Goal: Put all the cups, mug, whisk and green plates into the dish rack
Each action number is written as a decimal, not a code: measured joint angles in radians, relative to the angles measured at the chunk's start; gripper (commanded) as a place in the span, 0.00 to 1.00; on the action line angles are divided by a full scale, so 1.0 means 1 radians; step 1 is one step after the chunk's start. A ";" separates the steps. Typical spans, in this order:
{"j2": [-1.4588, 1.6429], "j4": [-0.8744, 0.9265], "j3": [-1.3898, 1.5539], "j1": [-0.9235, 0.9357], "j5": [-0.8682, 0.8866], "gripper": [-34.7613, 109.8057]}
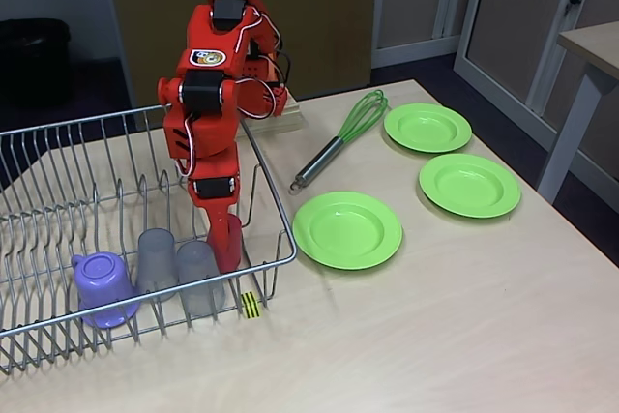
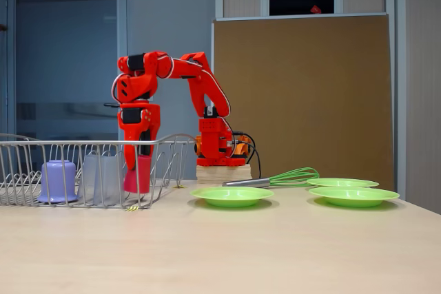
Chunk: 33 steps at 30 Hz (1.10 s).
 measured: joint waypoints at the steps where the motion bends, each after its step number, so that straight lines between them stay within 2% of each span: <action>1: 0.000 0.005 -0.002 0.000 -0.002 0.40; 18: -0.035 0.018 -0.020 0.006 -0.015 0.47; 33: 0.017 0.077 -0.034 0.003 -0.031 0.46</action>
